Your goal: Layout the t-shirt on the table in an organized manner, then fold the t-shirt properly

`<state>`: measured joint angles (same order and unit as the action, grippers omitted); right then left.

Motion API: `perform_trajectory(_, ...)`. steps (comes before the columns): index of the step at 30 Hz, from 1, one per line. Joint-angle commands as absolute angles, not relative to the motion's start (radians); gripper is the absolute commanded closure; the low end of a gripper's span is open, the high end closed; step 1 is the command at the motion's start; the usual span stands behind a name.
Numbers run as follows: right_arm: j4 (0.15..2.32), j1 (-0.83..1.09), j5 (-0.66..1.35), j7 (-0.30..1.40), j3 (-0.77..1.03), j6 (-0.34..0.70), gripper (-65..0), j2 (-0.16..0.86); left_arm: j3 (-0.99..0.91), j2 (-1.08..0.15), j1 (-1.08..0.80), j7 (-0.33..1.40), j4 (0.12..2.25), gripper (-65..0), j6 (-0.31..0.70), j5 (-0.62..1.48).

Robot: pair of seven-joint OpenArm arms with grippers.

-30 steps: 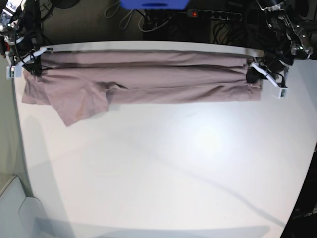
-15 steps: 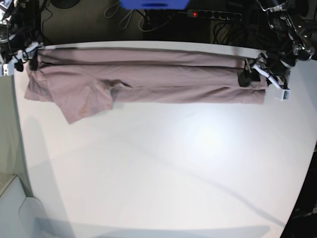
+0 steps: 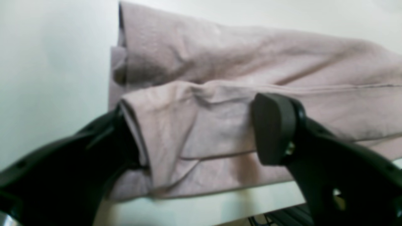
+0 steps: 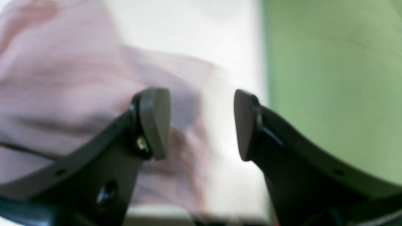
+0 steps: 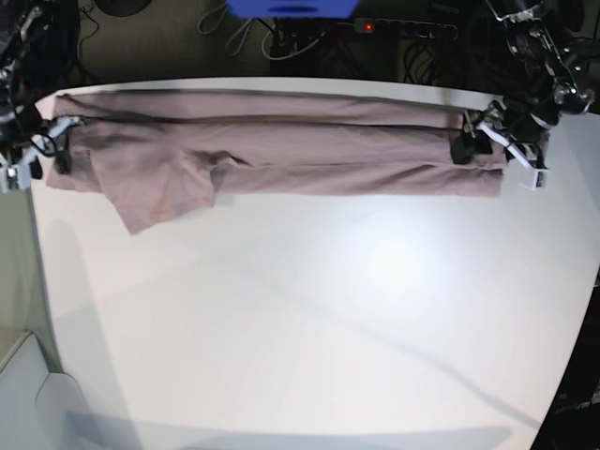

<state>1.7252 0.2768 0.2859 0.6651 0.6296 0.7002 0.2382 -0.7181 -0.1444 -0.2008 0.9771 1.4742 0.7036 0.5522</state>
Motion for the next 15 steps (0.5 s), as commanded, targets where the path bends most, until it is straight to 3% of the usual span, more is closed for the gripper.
perform_trajectory(1,1.747,0.242,0.298,0.673,0.611,0.698,-33.0,0.257,-0.72,-0.153,-0.199,0.993,1.475,-49.8,0.698,0.538)
perform_trajectory(8,1.646,0.033,0.297,0.862,0.483,0.698,-34.9,0.254,-0.723,-0.151,-0.203,0.993,1.475,-49.9,0.698,0.538)
perform_trajectory(12,1.518,-0.065,0.297,0.883,0.433,0.698,-40.5,0.254,-0.723,-0.151,-0.205,0.998,1.475,-49.9,0.698,0.539)
perform_trajectory(15,1.452,-0.105,0.297,0.881,0.421,0.698,-40.8,0.254,-0.723,-0.151,-0.205,1.0,1.475,-49.9,0.698,0.539)
